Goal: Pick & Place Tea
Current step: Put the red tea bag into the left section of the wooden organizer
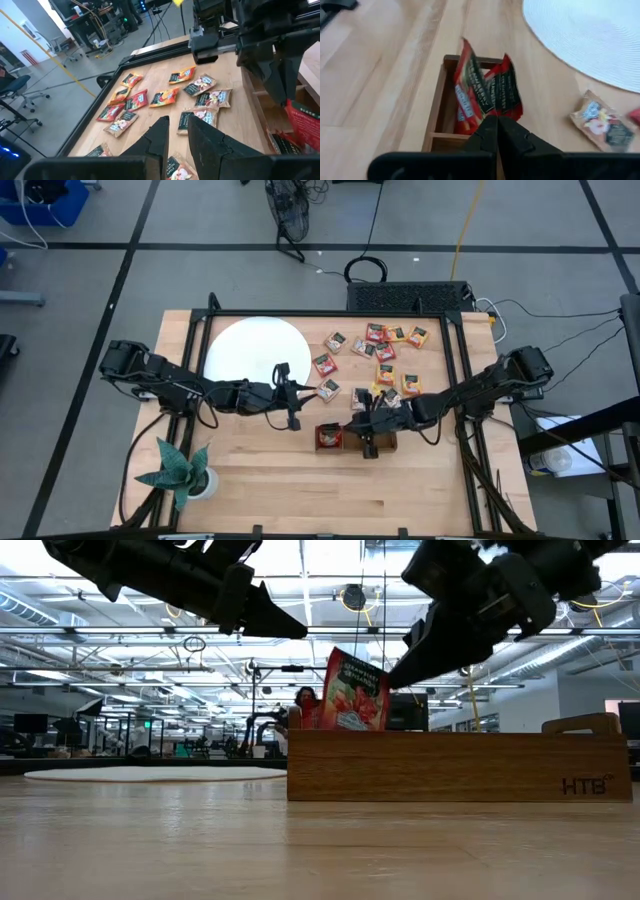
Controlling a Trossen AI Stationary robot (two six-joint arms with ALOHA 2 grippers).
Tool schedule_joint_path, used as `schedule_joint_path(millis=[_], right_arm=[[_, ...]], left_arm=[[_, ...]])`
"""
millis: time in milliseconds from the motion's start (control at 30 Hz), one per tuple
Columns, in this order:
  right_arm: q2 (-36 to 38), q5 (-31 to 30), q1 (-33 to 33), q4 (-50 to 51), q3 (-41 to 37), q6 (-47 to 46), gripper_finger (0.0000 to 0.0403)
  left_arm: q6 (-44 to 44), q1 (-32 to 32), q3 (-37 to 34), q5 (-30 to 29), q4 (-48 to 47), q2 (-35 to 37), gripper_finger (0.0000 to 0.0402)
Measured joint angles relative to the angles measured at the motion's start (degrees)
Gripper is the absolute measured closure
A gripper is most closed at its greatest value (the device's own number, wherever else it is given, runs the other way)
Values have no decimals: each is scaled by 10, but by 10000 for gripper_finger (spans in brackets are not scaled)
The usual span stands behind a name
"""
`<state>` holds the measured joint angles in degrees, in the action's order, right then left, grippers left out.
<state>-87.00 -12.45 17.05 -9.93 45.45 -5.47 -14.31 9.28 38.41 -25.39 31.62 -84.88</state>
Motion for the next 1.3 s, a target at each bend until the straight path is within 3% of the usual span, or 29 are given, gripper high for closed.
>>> schedule_joint_path(millis=[267,433,733,1300], right_arm=[[0,-56,15,105,66,-22,403],[-13,-56,19,130,86,-49,403],[-82,-86,49,193,145,-74,403],[-107,-118,43,209,163,-60,402]], left_arm=[[1,0,0,0,3,0,325],[16,0,0,0,19,0,325],[29,0,0,-1,29,0,325],[33,0,0,0,30,0,325]])
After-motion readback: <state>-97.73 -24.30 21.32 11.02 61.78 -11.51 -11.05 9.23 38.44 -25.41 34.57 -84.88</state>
